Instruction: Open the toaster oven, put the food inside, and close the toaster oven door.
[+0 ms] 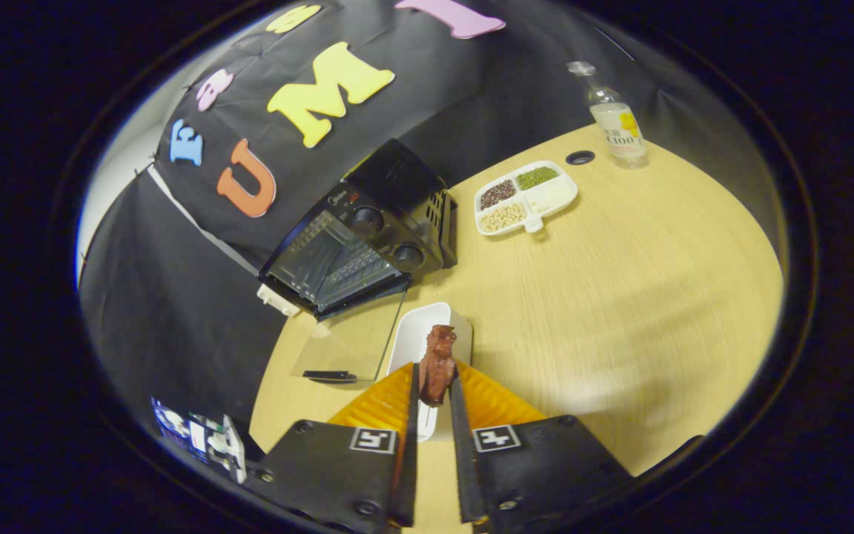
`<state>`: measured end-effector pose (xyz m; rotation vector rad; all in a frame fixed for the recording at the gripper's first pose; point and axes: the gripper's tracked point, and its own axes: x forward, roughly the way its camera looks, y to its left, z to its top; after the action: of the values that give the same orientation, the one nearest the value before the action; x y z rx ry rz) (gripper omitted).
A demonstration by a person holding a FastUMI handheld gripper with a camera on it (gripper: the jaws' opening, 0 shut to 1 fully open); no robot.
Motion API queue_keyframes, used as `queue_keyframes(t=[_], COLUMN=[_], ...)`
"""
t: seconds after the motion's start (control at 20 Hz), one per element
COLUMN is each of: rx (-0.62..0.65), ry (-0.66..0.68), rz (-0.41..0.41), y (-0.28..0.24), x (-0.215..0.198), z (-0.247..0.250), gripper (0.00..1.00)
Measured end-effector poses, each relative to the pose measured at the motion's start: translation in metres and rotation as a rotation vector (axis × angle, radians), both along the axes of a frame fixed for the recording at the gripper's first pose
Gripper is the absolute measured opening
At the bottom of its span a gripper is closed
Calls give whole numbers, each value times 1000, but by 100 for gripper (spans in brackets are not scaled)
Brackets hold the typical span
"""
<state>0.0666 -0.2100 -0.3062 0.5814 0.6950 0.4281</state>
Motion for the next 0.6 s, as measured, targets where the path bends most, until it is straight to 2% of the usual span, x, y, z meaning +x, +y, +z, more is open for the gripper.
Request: queue_keyframes(t=[0.05,0.1,0.6], rx=[3,-4,-269], ry=[-8,-17,-237], rz=[4,9,-17], y=[0,1,29], x=[-2,-5,-22], z=[0,0,55], gripper=[16,14,13])
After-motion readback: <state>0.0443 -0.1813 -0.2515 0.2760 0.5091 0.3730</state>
